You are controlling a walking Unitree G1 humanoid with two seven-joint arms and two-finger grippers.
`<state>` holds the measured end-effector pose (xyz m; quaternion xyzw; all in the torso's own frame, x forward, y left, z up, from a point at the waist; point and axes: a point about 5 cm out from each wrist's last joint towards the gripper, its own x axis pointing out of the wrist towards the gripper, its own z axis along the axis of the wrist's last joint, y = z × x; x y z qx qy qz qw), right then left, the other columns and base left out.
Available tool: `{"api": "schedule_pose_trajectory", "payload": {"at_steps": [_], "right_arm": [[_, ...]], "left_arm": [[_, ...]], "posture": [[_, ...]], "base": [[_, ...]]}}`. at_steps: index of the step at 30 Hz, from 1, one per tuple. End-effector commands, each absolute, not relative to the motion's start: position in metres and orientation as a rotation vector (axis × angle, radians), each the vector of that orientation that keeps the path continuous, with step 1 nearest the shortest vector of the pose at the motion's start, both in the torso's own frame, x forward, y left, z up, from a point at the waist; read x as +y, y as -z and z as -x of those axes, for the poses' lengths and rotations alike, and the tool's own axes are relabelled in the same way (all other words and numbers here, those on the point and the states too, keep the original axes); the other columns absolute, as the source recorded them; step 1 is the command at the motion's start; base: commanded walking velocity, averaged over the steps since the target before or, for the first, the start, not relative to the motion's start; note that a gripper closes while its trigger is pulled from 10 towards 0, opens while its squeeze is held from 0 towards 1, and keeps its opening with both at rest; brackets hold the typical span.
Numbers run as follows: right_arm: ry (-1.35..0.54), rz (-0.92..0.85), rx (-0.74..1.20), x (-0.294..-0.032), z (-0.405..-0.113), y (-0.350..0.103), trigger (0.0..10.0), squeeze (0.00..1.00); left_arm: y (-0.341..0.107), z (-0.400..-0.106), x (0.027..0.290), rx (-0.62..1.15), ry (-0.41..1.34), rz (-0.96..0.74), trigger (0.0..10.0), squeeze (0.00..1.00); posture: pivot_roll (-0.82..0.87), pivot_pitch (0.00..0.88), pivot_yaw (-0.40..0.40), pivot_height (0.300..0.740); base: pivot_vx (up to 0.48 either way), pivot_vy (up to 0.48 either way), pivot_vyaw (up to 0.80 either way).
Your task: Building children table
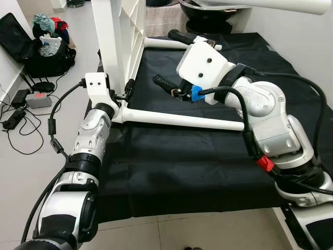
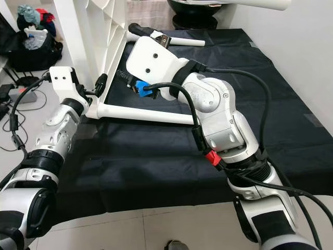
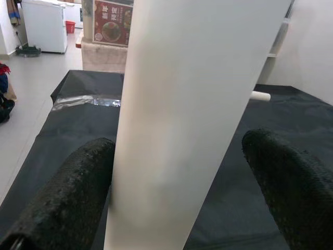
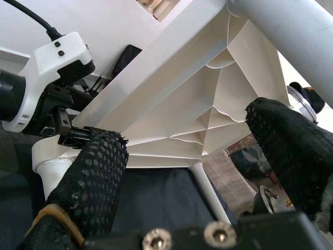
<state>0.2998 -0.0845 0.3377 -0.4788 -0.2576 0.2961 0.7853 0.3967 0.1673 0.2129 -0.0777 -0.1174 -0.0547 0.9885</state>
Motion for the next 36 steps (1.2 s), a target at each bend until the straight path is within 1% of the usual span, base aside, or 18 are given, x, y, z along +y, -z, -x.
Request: {"api": "schedule_pose_trajectory", "payload": {"at_steps": [1, 10, 20, 23, 31, 32, 34, 36], "right_arm": [[-0.627, 1.037, -0.571, -0.086, -0.297, -0.341, 10.0, 0.00], [-0.623, 1.037, -0.573, -0.086, -0.297, -0.342, 10.0, 0.00], [-0.621, 1.034, -0.572, -0.087, -0.297, -0.342, 10.0, 0.00], [-0.621, 1.036, -0.567, -0.088, -0.297, -0.341, 10.0, 0.00], [-0.621, 1.036, -0.566, -0.088, -0.297, -0.340, 10.0, 0.00], [-0.620, 1.033, -0.565, -0.088, -0.297, -0.340, 10.0, 0.00], [-0.620, 1.033, -0.565, -0.088, -0.297, -0.340, 10.0, 0.00], [-0.618, 1.030, -0.564, -0.088, -0.298, -0.340, 10.0, 0.00]], "left_arm": [[-0.215, -0.398, 0.170, -0.240, 0.110, 0.126, 10.0, 0.00], [-0.214, -0.398, 0.168, -0.258, 0.103, 0.099, 10.0, 0.00], [-0.212, -0.396, 0.159, -0.267, 0.106, 0.096, 10.0, 0.00], [-0.201, -0.386, 0.146, -0.262, 0.125, 0.098, 10.0, 0.00], [-0.192, -0.376, 0.136, -0.258, 0.140, 0.096, 10.0, 0.00], [-0.185, -0.364, 0.129, -0.258, 0.145, 0.100, 10.0, 0.00], [-0.185, -0.364, 0.129, -0.258, 0.145, 0.100, 10.0, 0.00], [-0.180, -0.349, 0.116, -0.261, 0.180, 0.128, 10.0, 0.00]], "posture": [[-0.15, 0.137, -0.008, 0.740], [-0.15, 0.134, -0.007, 0.740], [-0.14, 0.133, -0.006, 0.740], [-0.14, 0.136, -0.002, 0.740], [-0.14, 0.136, -0.002, 0.740], [-0.13, 0.139, 0.002, 0.740], [-0.13, 0.139, 0.002, 0.740], [-0.12, 0.137, 0.003, 0.740]], "base": [[0.000, 0.000, 0.00], [0.000, 0.000, 0.00], [0.000, 0.000, 0.00], [0.000, 0.000, 0.00], [0.000, 0.000, 0.00], [0.000, 0.000, 0.00], [0.000, 0.000, 0.00], [0.000, 0.000, 0.00]]}}
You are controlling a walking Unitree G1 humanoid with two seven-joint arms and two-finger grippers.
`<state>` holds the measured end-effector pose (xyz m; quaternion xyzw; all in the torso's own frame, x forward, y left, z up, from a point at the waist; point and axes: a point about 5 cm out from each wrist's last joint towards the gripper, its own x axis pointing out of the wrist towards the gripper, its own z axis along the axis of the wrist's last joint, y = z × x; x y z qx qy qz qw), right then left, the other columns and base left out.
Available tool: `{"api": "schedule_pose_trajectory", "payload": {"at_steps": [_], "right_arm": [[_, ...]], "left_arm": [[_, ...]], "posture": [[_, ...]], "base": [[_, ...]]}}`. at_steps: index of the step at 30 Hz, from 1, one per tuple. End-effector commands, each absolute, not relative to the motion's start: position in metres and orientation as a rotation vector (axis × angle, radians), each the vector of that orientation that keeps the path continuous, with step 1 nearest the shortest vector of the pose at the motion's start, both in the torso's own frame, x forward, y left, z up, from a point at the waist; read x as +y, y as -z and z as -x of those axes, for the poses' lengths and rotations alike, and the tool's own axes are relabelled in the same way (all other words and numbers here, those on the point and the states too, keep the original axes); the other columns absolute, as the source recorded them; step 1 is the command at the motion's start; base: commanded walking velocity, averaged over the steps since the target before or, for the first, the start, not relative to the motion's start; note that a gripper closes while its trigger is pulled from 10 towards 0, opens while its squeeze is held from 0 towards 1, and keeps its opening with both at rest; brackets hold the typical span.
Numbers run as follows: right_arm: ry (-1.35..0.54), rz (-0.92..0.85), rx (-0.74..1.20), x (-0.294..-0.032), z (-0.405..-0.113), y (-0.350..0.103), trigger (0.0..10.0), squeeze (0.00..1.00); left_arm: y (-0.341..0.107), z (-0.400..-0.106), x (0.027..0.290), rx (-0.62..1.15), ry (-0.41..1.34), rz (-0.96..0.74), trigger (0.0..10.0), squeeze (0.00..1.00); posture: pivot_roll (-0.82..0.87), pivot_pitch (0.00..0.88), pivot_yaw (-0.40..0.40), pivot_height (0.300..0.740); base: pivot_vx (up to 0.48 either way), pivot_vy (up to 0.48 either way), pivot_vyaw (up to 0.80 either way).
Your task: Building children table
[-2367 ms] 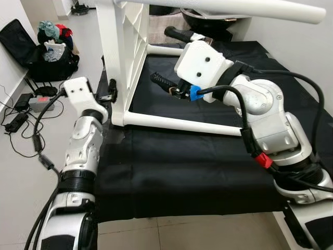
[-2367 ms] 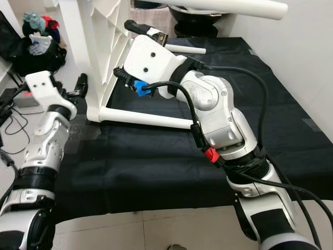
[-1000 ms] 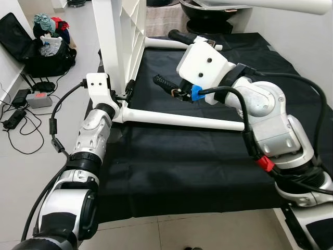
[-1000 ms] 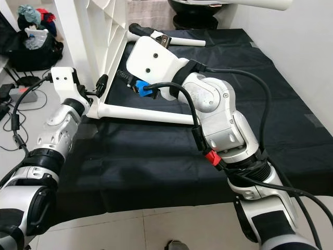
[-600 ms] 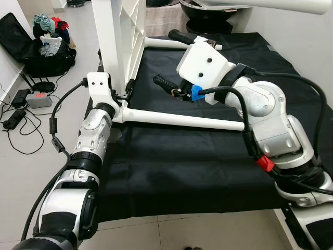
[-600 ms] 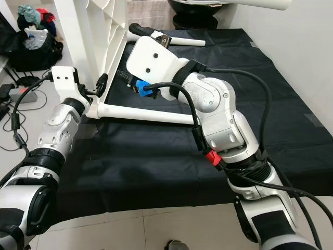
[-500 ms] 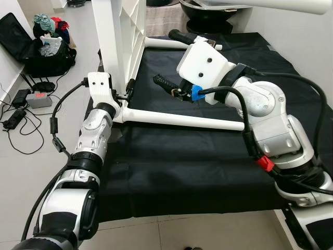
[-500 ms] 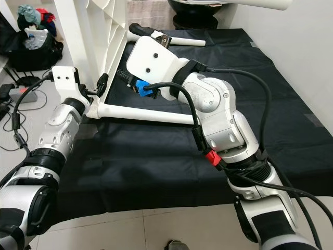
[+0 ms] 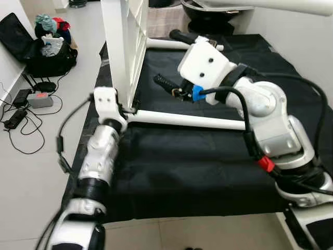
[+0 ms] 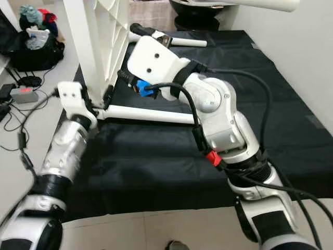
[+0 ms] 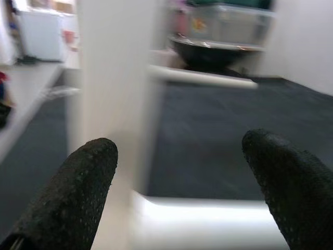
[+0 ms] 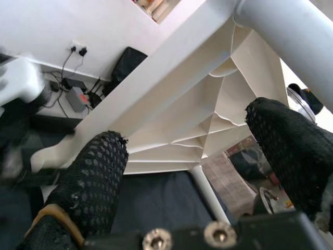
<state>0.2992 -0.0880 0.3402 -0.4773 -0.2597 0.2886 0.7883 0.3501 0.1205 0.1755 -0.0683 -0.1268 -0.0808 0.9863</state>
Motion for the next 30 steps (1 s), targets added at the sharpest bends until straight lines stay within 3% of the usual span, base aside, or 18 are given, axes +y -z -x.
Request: {"api": "schedule_pose_trajectory", "payload": {"at_steps": [1, 8, 12, 13, 16, 17, 18, 19, 30], "right_arm": [[-0.618, 1.030, -0.564, -0.088, -0.298, -0.340, 10.0, 0.00], [-0.612, 1.029, -0.559, -0.089, -0.298, -0.338, 10.0, 0.00], [-0.610, 1.029, -0.558, -0.090, -0.298, -0.338, 10.0, 0.00], [-0.608, 1.028, -0.559, -0.090, -0.298, -0.339, 10.0, 0.00], [-0.608, 1.028, -0.559, -0.090, -0.298, -0.339, 10.0, 0.00], [-0.606, 1.029, -0.560, -0.090, -0.298, -0.340, 10.0, 0.00], [-0.606, 1.029, -0.560, -0.090, -0.298, -0.340, 10.0, 0.00], [-0.606, 1.028, -0.561, -0.090, -0.298, -0.340, 10.0, 0.00], [-0.601, 1.030, -0.561, -0.091, -0.295, -0.344, 10.0, 0.00]], "left_arm": [[-0.180, -0.349, 0.116, -0.261, 0.180, 0.128, 10.0, 0.00], [-0.190, -0.345, 0.086, -0.260, 0.347, 0.151, 10.0, 0.00], [-0.186, -0.349, 0.091, -0.249, 0.303, 0.136, 10.0, 0.00], [-0.188, -0.356, 0.096, -0.245, 0.278, 0.165, 9.3, 0.00], [-0.188, -0.356, 0.096, -0.245, 0.278, 0.165, 9.3, 0.00], [-0.190, -0.365, 0.101, -0.238, 0.256, 0.185, 2.6, 0.00], [-0.190, -0.365, 0.101, -0.238, 0.256, 0.185, 2.6, 0.00], [-0.194, -0.375, 0.105, -0.226, 0.241, 0.206, 0.0, 0.00], [-0.198, -0.398, 0.128, -0.148, 0.186, 0.243, 0.0, 0.00]], "posture": [[-0.12, 0.137, 0.003, 0.740], [-0.13, 0.137, 0.010, 0.740], [-0.13, 0.140, 0.008, 0.740], [-0.13, 0.142, 0.003, 0.740], [-0.13, 0.142, 0.003, 0.740], [-0.14, 0.139, 0.001, 0.740], [-0.14, 0.139, 0.001, 0.740], [-0.15, 0.140, 0.002, 0.740], [-0.18, 0.164, 0.008, 0.740]], "base": [[0.000, 0.000, 0.00], [0.000, 0.000, 0.00], [0.000, 0.000, 0.00], [0.000, 0.000, 0.00], [0.000, 0.000, 0.00], [0.000, 0.000, 0.00], [0.000, 0.000, 0.00], [0.000, 0.000, 0.00], [0.000, 0.000, 0.00]]}}
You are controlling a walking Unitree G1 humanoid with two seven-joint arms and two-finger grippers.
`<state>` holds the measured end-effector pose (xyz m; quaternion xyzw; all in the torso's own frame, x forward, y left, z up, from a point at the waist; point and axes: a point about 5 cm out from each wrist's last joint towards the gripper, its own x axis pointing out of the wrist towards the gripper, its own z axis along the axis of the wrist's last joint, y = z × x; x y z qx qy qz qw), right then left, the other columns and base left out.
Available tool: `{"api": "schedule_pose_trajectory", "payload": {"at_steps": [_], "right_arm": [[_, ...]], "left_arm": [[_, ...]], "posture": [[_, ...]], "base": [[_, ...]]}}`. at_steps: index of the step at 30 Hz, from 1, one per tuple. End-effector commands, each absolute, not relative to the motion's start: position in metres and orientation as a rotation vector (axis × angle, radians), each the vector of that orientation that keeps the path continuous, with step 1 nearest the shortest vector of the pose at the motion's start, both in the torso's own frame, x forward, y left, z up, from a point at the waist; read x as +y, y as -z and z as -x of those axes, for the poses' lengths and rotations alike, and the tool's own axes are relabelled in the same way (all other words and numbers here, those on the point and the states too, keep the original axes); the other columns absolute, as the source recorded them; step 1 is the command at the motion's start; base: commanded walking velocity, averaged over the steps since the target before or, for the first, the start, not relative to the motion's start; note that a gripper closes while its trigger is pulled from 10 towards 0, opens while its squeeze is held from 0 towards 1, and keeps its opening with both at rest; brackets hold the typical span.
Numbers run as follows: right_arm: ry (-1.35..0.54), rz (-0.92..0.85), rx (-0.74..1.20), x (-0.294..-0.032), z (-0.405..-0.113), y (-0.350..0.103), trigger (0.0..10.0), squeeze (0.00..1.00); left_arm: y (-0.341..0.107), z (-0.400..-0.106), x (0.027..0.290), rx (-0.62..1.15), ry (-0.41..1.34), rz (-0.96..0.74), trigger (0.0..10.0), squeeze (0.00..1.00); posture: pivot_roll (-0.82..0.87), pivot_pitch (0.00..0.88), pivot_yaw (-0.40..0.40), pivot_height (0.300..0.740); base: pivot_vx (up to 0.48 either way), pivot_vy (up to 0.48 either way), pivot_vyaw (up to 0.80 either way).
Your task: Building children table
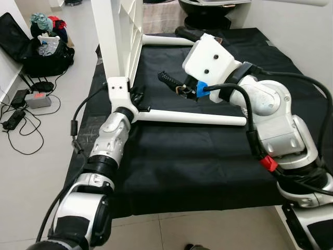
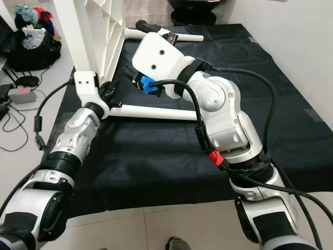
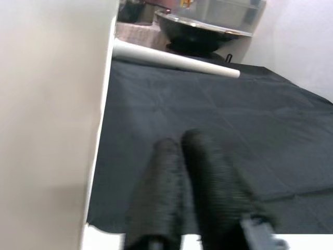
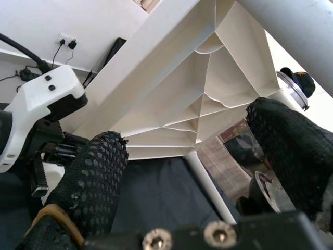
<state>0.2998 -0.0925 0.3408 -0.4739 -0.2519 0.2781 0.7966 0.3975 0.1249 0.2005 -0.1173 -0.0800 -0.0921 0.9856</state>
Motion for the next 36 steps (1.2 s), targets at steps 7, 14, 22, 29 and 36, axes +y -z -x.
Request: {"api": "schedule_pose_trajectory", "payload": {"at_steps": [7, 14, 22, 29, 36], "right_arm": [[-0.575, 1.044, -0.575, -0.096, -0.295, -0.354, 10.0, 0.00], [-0.293, 1.067, -0.681, -0.138, -0.304, -0.406, 10.0, 0.00], [-0.115, 1.063, -0.783, -0.151, -0.303, -0.438, 10.0, 0.00], [-0.107, 1.157, -0.682, -0.153, -0.319, -0.425, 10.0, 0.00], [-0.046, 1.205, -0.628, -0.156, -0.329, -0.422, 10.0, 0.00]], "left_arm": [[-0.195, -0.400, 0.129, -0.133, 0.194, 0.259, 7.5, 0.00], [-0.183, -0.398, 0.142, -0.127, 0.120, 0.280, 10.0, 0.00], [-0.184, -0.397, 0.153, -0.159, 0.079, 0.304, 10.0, 0.00], [-0.187, -0.398, 0.154, -0.180, 0.069, 0.313, 10.0, 0.00], [-0.192, -0.399, 0.154, -0.199, 0.067, 0.324, 10.0, 0.00]], "posture": [[-0.19, 0.188, 0.003, 0.740], [-0.21, 0.222, -0.014, 0.740], [-0.20, 0.224, -0.018, 0.740], [-0.20, 0.211, -0.020, 0.740], [-0.20, 0.208, -0.023, 0.740]], "base": [[0.000, 0.000, 0.00], [0.000, 0.000, 0.00], [0.000, 0.000, 0.00], [0.000, 0.000, 0.00], [0.000, 0.000, 0.00]]}}
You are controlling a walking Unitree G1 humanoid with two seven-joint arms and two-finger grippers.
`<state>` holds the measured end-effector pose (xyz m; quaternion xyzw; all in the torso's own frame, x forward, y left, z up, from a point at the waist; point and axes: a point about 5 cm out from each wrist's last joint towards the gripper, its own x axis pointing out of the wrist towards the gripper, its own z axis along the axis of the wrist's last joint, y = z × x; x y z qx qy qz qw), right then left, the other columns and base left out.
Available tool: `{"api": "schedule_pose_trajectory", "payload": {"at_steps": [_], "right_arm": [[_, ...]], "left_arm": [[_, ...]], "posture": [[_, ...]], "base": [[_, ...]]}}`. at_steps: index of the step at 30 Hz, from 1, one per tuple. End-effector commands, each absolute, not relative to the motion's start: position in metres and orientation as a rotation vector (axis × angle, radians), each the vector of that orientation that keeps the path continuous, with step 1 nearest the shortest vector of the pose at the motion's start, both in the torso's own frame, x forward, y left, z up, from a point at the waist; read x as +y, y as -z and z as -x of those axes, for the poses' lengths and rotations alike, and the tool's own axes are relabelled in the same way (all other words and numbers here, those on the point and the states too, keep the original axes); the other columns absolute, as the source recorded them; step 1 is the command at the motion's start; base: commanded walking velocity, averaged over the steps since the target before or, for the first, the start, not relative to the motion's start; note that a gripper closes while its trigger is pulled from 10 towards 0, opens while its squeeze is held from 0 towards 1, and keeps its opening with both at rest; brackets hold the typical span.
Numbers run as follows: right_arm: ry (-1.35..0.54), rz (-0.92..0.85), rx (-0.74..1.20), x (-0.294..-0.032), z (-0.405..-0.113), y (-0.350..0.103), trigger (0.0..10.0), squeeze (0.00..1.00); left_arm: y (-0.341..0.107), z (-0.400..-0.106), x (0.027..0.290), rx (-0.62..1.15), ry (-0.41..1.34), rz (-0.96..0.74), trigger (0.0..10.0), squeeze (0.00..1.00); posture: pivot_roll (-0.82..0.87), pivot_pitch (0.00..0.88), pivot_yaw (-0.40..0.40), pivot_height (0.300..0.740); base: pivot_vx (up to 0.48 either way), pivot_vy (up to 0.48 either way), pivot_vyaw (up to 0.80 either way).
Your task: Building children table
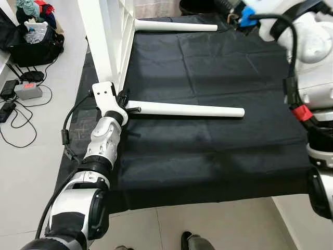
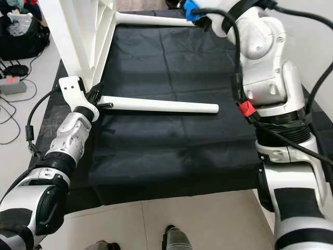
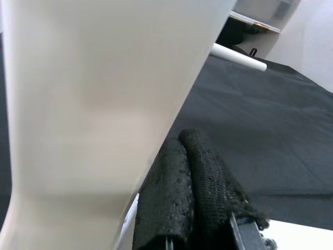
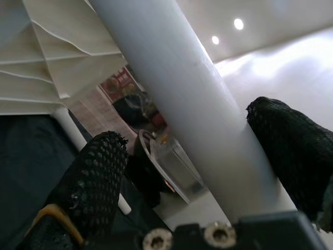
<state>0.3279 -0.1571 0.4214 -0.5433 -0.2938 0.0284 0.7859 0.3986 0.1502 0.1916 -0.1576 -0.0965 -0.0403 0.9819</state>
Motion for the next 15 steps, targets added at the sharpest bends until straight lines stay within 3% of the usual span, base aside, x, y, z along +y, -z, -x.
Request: {"api": "schedule_pose_trajectory", "payload": {"at_steps": [1, 4, 5, 15], "right_arm": [[-0.028, 1.210, -0.616, -0.1574, -0.3299, -0.4224, 10.0, 0.00], [-0.004, 1.203, -0.597, -0.1595, -0.3312, -0.4227, 9.8, 0.00], [0.003, 1.194, -0.589, -0.1601, -0.3321, -0.4228, 0.0, 0.00], [-0.008, 1.183, -0.567, -0.1606, -0.3344, -0.4210, 0.0, 0.00]], "left_arm": [[-0.1938, -0.3994, 0.1545, -0.205, 0.065, 0.326, 10.0, 0.00], [-0.1961, -0.3998, 0.1557, -0.213, 0.061, 0.333, 10.0, 0.00], [-0.1970, -0.4000, 0.1569, -0.217, 0.056, 0.338, 10.0, 0.00], [-0.1985, -0.3997, 0.1625, -0.231, 0.033, 0.357, 10.0, 0.00]], "posture": [[-0.20, 0.207, -0.025, 0.740], [-0.20, 0.207, -0.028, 0.740], [-0.21, 0.206, -0.029, 0.740], [-0.21, 0.205, -0.030, 0.740]], "base": [[0.000, 0.000, 0.00], [0.000, 0.000, 0.00], [0.000, 0.000, 0.00], [0.000, 0.000, 0.00]]}}
